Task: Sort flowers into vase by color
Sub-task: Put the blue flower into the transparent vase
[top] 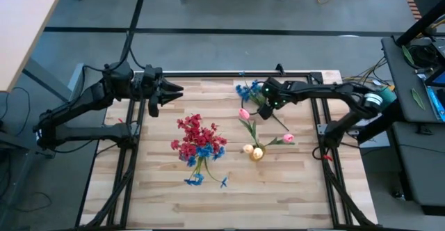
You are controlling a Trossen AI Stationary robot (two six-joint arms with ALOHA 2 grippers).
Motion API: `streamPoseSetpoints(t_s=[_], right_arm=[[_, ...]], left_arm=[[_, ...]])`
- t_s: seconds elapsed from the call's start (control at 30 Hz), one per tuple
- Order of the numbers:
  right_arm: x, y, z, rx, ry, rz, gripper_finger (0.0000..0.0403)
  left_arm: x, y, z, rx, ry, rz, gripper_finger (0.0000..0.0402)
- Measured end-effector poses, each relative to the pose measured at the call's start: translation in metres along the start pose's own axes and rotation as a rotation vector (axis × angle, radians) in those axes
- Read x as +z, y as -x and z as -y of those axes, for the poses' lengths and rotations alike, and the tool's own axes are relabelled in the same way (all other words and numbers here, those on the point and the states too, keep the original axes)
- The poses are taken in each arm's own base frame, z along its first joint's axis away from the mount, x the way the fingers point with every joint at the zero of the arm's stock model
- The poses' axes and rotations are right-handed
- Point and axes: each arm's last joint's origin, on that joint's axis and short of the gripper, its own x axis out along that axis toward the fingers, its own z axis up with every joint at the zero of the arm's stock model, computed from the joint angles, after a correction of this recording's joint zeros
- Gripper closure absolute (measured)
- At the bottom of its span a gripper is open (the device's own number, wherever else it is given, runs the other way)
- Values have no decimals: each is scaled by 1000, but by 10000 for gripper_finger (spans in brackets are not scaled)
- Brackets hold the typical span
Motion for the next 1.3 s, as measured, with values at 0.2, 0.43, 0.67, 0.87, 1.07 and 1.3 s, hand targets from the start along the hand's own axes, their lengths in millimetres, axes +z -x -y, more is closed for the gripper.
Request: streamPoseSetpoints(t_s=[0.2, 0.43, 0.67, 0.87, 1.07, 1.3], right_arm=[[3, -24, 1, -14, -3, -19, 154], [3, -41, 2, -69, -4, -33, 155], [4, -33, 3, -67, -15, -16, 220], [5, -17, 3, -47, -18, 23, 341], [9, 11, 5, -25, 2, 123, 385], [19, 89, 5, 18, 24, 378, 389]], left_arm=[[0, 0, 0, 0, 0, -1, 287], [0, 0, 0, 0, 0, -1, 287], [0, 0, 0, 0, 0, -1, 287], [0, 0, 0, 1, 0, 0, 287], [0, 0, 0, 2, 5, 0, 287], [3, 0, 1, -4, 32, 26, 287]])
